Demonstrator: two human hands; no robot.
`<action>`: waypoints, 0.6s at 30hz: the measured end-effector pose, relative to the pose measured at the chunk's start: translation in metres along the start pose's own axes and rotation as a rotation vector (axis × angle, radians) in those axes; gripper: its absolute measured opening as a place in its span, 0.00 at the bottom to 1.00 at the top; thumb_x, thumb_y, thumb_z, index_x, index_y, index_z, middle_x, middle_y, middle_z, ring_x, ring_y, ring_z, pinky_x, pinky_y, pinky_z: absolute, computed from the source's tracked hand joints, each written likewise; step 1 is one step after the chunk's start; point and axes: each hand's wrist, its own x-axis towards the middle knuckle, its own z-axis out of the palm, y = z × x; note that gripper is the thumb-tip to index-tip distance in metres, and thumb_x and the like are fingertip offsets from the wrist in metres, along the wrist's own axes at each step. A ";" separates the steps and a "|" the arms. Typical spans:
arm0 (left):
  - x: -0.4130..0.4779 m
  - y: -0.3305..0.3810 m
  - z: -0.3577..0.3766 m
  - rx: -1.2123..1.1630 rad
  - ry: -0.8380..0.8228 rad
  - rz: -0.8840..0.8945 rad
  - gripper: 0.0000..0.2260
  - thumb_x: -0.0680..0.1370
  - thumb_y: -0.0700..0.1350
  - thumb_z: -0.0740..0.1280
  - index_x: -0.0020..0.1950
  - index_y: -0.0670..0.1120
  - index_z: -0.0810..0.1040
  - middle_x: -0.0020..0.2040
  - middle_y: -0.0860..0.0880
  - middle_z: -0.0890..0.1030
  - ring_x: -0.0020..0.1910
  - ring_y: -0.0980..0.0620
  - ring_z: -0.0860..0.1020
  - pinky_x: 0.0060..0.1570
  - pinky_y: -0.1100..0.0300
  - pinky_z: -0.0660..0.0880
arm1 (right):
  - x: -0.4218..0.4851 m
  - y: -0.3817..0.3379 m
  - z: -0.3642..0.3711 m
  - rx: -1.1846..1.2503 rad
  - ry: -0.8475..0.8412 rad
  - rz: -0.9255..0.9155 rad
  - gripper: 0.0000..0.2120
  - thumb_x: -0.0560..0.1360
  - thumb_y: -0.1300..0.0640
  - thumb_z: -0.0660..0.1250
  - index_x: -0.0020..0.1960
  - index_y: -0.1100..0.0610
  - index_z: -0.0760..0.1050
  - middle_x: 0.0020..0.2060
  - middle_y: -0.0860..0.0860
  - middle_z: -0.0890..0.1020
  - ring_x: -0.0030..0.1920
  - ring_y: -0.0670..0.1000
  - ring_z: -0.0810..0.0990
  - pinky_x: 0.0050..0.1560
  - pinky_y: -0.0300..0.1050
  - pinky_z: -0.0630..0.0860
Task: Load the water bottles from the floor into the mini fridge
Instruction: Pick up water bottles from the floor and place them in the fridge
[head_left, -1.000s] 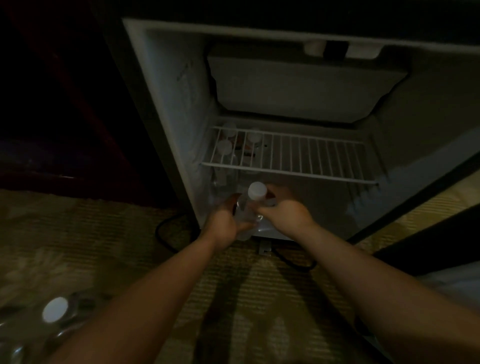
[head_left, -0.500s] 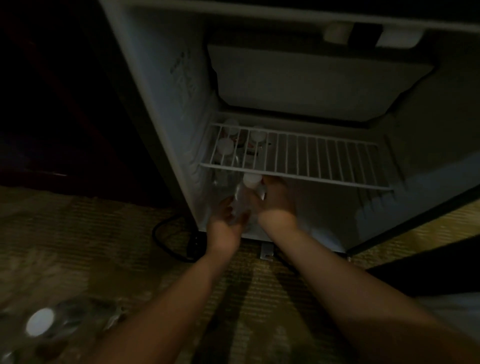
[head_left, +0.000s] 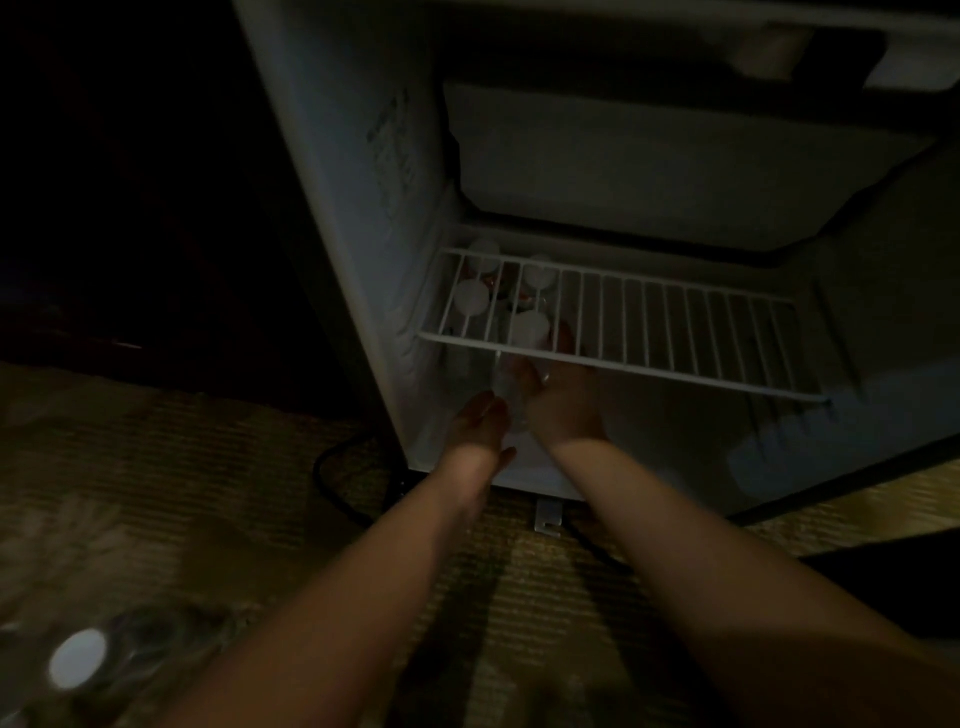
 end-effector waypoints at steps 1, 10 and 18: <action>0.002 0.001 0.000 0.002 -0.006 -0.004 0.19 0.81 0.46 0.57 0.73 0.47 0.64 0.69 0.46 0.71 0.66 0.49 0.71 0.54 0.57 0.70 | 0.002 -0.001 0.000 0.013 0.002 0.002 0.27 0.78 0.55 0.62 0.74 0.56 0.59 0.69 0.57 0.69 0.69 0.56 0.69 0.67 0.43 0.65; 0.006 0.025 0.013 0.030 -0.015 -0.041 0.20 0.82 0.47 0.56 0.74 0.51 0.61 0.72 0.48 0.67 0.69 0.49 0.67 0.55 0.56 0.69 | 0.023 -0.009 -0.004 -0.048 0.035 0.048 0.29 0.78 0.53 0.63 0.75 0.55 0.56 0.70 0.56 0.67 0.68 0.55 0.68 0.59 0.38 0.64; -0.031 0.025 -0.002 0.523 0.013 0.046 0.19 0.83 0.46 0.52 0.72 0.38 0.64 0.72 0.40 0.66 0.70 0.43 0.66 0.69 0.53 0.65 | -0.002 0.011 -0.013 -0.028 -0.063 0.101 0.26 0.77 0.57 0.64 0.73 0.62 0.62 0.71 0.58 0.68 0.69 0.57 0.68 0.62 0.33 0.63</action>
